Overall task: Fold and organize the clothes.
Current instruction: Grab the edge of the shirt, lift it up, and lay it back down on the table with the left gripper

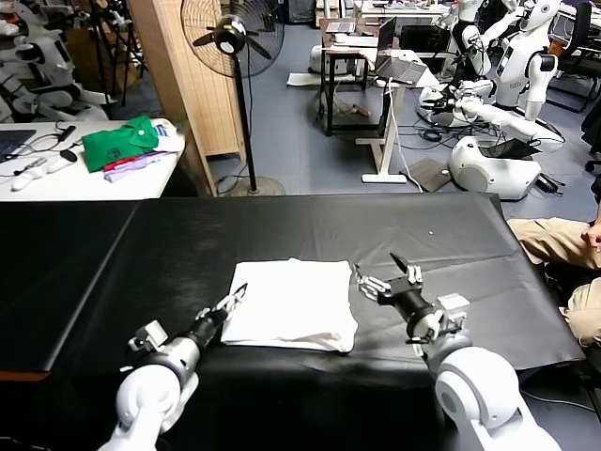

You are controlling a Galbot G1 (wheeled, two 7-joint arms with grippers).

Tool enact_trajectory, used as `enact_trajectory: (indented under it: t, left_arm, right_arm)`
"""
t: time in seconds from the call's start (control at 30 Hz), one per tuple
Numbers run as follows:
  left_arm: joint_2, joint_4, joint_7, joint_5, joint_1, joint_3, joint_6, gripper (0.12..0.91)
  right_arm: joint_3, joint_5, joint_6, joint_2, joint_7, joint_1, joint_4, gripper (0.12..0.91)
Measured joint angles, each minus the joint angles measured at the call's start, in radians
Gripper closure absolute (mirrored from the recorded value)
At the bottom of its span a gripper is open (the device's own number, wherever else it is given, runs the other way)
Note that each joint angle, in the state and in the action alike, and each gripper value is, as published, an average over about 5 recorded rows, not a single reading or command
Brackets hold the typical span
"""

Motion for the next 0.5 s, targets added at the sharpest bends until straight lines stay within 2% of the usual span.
enact_trajectory:
  t: [0.1,0.4,0.47,0.5]
  left_arm:
    - [-0.001,0.009,0.000,-0.016,-0.002,-0.001,0.009,0.328]
    - [-0.009,0.021,-0.002,-0.027,-0.002,0.000,0.026,0.814]
    - [-0.010,0.014,0.001,-0.006,0.002,0.001,0.023,0.872]
    - [-0.009,0.009,0.004,0.012,0.005,0.002,0.018,0.875]
  right_arm:
    - [0.004,-0.002,0.000,0.002,0.000,-0.004,0.010,0.227]
    - [0.029,-0.007,-0.002,0.001,0.003,-0.019,0.032,0.227]
    - [0.036,-0.020,-0.009,0.003,0.007,-0.025,0.035,0.227]
    - [0.041,-0.032,-0.017,0.005,0.010,-0.028,0.036,0.227]
